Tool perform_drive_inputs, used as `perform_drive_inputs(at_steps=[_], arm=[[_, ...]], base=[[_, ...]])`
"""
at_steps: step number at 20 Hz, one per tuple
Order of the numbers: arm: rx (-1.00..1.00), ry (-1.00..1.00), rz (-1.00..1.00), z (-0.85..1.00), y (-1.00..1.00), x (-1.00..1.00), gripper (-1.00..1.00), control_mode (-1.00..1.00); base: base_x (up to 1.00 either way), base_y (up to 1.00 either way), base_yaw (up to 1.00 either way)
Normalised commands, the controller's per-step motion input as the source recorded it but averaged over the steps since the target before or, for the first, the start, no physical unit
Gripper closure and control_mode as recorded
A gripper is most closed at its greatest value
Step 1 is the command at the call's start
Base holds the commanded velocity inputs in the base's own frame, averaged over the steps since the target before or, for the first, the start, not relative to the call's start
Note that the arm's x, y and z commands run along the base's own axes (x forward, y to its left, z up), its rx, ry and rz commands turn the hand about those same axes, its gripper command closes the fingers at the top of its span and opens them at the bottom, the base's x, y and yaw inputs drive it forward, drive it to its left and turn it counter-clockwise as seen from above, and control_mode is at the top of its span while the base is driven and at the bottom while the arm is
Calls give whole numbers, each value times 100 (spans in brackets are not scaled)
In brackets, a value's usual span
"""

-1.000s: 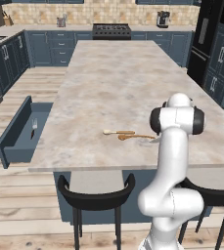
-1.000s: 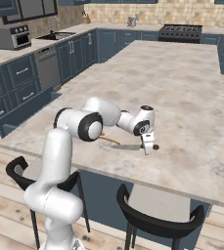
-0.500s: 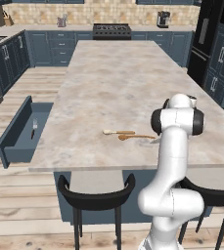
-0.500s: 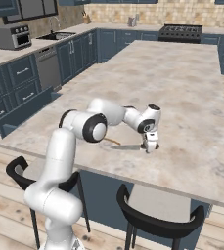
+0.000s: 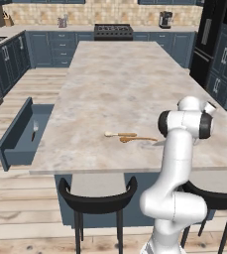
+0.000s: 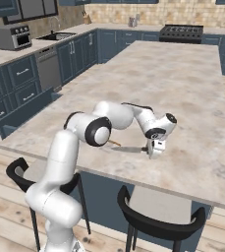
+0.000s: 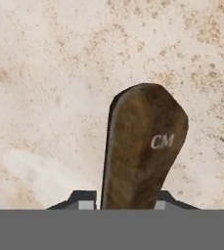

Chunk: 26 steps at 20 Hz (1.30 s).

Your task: Pick up the metallic utensils from the counter and place them in the open drawer. Make sure not to pick up any wooden utensils.

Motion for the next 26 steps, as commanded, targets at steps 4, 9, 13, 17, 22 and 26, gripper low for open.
perform_drive_inputs(at_steps=[4,9,13,17,22,26], arm=[[-11,31,-6,-40,59,-24,100,-100],[-8,26,-1,27,-1,-46,100,-100],[0,8,-1,90,-17,-50,100,-100],[0,-13,-16,55,5,-80,100,-100],[-4,-4,-23,29,57,-88,100,-100],[-13,-3,-20,25,64,-93,100,-100]], base=[[0,0,0],[0,0,0],[0,0,0],[0,0,0],[0,0,0],[0,0,0]])
